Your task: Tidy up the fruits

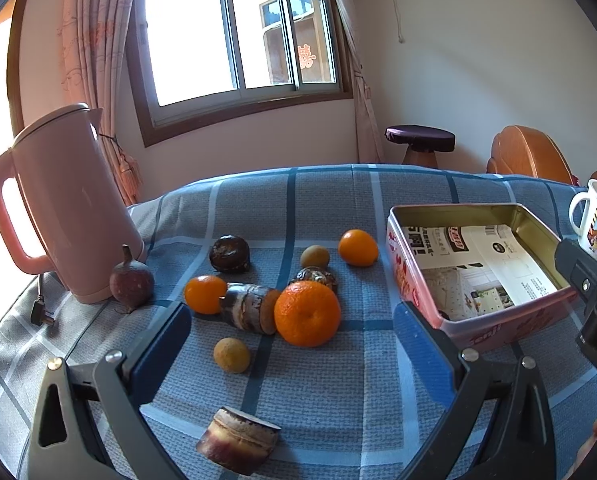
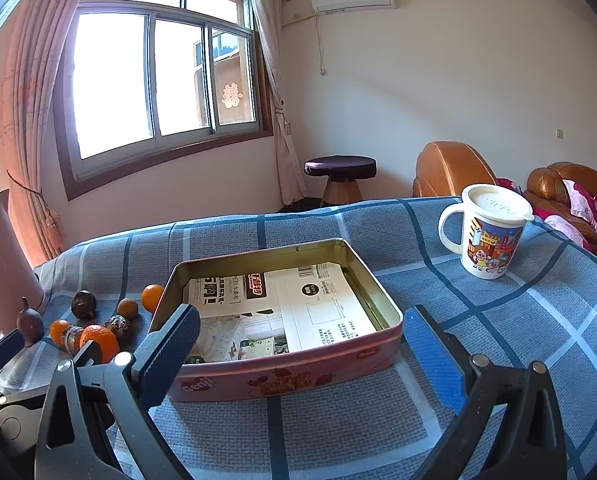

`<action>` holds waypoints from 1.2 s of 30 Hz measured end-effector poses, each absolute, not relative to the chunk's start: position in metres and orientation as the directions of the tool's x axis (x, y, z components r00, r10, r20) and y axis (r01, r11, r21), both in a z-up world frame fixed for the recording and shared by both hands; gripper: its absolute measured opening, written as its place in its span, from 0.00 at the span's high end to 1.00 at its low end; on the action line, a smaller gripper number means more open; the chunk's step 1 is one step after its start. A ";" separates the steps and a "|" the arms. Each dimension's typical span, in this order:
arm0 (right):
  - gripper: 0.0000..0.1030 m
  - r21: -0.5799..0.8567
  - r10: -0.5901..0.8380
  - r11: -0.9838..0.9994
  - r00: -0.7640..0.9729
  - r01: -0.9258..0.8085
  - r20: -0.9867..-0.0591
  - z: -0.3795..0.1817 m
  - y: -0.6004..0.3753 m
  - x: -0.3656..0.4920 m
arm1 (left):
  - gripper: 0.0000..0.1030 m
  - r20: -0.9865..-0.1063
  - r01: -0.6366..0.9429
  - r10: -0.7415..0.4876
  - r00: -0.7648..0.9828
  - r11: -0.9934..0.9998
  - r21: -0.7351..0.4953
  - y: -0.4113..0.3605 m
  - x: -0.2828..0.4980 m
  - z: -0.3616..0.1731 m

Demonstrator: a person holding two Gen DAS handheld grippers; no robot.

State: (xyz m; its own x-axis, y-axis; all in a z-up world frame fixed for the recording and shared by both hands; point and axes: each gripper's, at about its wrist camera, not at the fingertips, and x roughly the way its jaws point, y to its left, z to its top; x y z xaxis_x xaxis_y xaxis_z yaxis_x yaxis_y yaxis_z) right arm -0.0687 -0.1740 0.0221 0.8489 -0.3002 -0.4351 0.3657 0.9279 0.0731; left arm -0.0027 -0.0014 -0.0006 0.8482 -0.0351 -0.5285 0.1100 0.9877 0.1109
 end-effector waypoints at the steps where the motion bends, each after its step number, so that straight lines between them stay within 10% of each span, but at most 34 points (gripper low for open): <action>1: 0.01 0.074 -0.300 0.928 0.849 0.366 -0.435 0.022 -0.174 -0.069 | 0.00 -0.529 0.110 -0.036 0.848 0.988 0.110 -0.001 -0.003 0.000; 36: 0.01 0.076 -0.300 0.927 0.849 0.366 -0.436 0.022 -0.174 -0.069 | 0.00 -0.525 0.119 -0.044 0.850 0.987 0.109 -0.004 -0.005 0.002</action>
